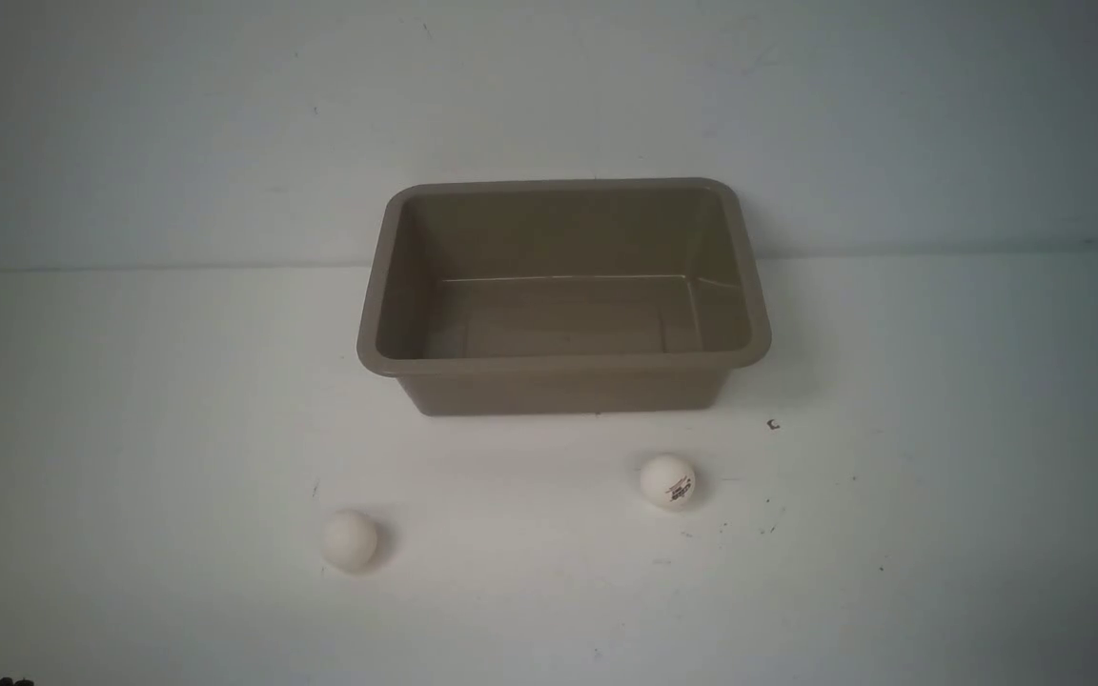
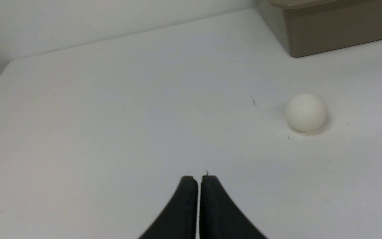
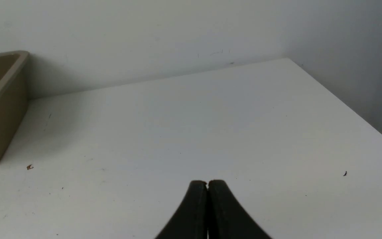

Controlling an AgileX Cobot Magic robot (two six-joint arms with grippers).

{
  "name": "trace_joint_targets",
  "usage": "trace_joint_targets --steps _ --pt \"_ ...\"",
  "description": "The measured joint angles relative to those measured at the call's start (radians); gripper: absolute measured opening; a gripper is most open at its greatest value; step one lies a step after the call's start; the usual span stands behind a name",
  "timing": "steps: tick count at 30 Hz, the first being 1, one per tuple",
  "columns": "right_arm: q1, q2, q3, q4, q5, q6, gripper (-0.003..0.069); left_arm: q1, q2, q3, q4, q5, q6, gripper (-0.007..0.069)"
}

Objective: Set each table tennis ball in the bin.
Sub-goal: Use the left arm to clamp the table tennis ball closest to it

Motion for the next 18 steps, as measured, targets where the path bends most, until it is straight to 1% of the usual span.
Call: trace_joint_targets --steps 2,4,6,12,14,18 --pt "0.0 0.0 0.003 0.043 -0.069 0.03 -0.0013 0.0 0.0 0.0 -0.001 0.0 0.0 -0.0004" --pt "0.0 0.0 0.003 0.124 -0.21 0.087 -0.0013 0.0 0.0 0.0 -0.001 0.0 0.0 -0.0004" --pt "0.0 0.0 0.003 0.175 -0.383 0.137 -0.0013 0.0 0.0 0.0 -0.001 0.0 0.0 -0.0004" --pt "0.0 0.0 0.003 0.194 -0.674 0.151 -0.0013 0.0 0.0 0.0 -0.001 0.0 0.0 -0.0004" --pt "0.0 0.0 0.003 0.194 -0.731 0.153 -0.0013 0.0 0.0 0.0 -0.001 0.0 0.0 -0.0004" --pt "0.0 0.0 0.003 0.194 -0.742 0.154 -0.0013 0.0 0.0 0.0 -0.001 0.0 0.0 -0.0004"
